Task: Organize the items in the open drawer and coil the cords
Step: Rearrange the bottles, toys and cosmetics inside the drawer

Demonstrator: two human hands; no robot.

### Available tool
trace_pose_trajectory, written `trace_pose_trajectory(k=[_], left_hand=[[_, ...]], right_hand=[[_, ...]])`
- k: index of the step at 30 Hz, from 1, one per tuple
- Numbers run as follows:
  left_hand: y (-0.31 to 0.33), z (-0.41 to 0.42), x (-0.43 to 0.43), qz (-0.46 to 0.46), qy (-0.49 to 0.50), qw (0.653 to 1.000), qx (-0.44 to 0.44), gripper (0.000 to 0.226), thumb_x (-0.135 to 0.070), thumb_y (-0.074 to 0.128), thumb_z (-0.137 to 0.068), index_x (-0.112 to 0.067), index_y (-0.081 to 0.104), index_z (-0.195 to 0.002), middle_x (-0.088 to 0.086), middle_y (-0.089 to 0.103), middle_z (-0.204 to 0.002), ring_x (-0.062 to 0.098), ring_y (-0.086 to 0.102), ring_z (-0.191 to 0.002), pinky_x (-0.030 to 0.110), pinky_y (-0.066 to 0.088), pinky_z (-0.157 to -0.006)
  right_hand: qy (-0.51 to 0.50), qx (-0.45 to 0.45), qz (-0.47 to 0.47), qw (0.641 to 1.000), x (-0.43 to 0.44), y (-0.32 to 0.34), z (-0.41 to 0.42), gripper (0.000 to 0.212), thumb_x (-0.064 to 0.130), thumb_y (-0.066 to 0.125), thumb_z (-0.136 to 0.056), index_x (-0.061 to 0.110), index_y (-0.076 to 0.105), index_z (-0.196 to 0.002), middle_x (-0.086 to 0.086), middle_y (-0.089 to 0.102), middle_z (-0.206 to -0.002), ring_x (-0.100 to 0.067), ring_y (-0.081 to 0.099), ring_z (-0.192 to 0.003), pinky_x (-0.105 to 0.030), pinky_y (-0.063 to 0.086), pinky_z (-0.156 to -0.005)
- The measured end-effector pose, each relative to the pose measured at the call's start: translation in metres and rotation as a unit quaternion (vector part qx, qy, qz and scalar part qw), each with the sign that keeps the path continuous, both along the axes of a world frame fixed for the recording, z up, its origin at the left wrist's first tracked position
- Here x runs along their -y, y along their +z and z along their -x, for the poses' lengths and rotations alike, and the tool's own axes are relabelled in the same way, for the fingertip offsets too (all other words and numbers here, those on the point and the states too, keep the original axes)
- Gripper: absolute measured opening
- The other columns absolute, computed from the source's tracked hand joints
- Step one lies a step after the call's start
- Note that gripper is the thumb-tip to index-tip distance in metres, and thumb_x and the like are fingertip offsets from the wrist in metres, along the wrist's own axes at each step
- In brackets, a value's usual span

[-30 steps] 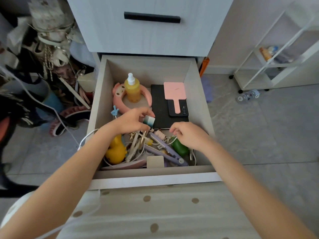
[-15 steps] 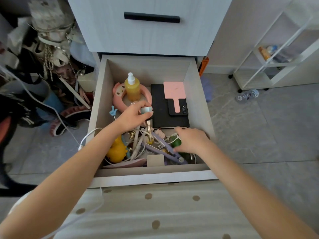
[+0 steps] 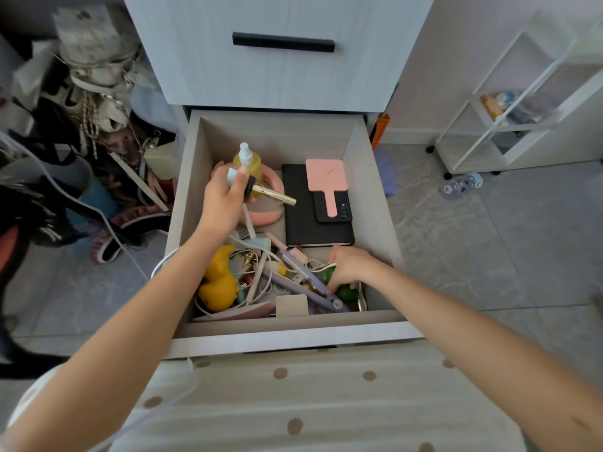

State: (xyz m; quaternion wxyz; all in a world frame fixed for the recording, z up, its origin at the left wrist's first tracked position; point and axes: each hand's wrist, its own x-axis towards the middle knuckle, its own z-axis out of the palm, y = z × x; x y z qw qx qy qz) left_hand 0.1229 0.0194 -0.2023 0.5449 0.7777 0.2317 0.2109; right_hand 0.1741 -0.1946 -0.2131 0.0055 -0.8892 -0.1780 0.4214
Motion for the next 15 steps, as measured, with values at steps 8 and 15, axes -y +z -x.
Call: trace_pose_trajectory(k=[8, 15], left_hand=[[0.006, -0.002, -0.009, 0.204, 0.087, 0.975, 0.008, 0.035, -0.038, 0.037, -0.100, -0.007, 0.052, -0.102, 0.004, 0.056, -0.072, 0.004, 0.056, -0.050, 0.024, 0.055, -0.056], [0.034, 0.008, -0.010, 0.157, 0.116, 0.978, 0.073, 0.017, -0.018, 0.034, -0.100, -0.011, 0.044, -0.112, -0.006, 0.050, -0.086, -0.010, 0.055, -0.061, 0.005, 0.043, -0.057]], right_hand=[[-0.060, -0.049, -0.114, 0.990, -0.020, 0.042, 0.006, 0.025, 0.018, 0.070, -0.075, 0.006, 0.049, -0.083, -0.010, 0.049, -0.073, -0.021, 0.047, -0.053, -0.029, 0.038, -0.050], [-0.083, -0.061, -0.215, 0.971, -0.083, 0.058, 0.052, 0.050, 0.036, 0.066, -0.081, 0.007, 0.045, -0.117, -0.010, 0.049, -0.111, -0.015, 0.053, -0.073, -0.025, 0.043, -0.056]])
